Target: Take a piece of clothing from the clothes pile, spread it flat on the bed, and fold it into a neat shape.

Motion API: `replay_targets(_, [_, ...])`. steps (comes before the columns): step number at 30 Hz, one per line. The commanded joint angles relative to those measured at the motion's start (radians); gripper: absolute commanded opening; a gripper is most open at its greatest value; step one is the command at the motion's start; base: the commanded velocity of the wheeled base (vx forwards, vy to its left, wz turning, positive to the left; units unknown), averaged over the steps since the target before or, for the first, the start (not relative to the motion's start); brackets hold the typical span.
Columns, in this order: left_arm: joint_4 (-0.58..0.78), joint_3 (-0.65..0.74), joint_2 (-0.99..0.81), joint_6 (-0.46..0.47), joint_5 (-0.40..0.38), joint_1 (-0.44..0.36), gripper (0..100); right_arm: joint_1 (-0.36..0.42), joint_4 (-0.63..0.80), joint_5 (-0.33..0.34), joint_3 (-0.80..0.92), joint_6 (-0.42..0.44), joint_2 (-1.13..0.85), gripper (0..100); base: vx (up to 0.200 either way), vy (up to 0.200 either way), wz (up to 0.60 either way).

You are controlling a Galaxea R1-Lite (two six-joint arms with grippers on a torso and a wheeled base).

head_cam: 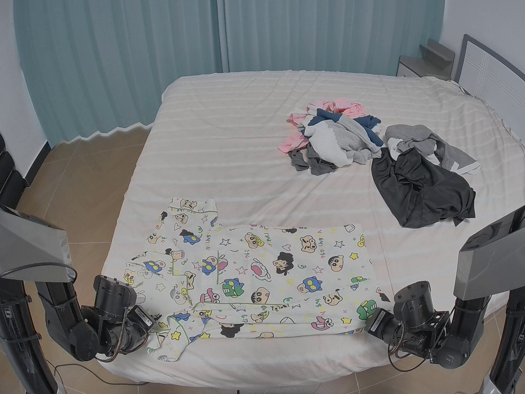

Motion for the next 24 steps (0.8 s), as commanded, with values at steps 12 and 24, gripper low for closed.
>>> replay_targets(12, [-0.08,0.032,-0.137,-0.025,-0.051,0.048,100,-0.044,-0.218,0.0,0.106,-0.034,-0.067,100,0.0,0.0,0.0])
replay_targets(24, [-0.08,0.186,-0.394,0.285,-0.235,0.035,100,-0.139,-0.292,0.002,0.177,-0.076,-0.375,100,0.0,0.0,0.0])
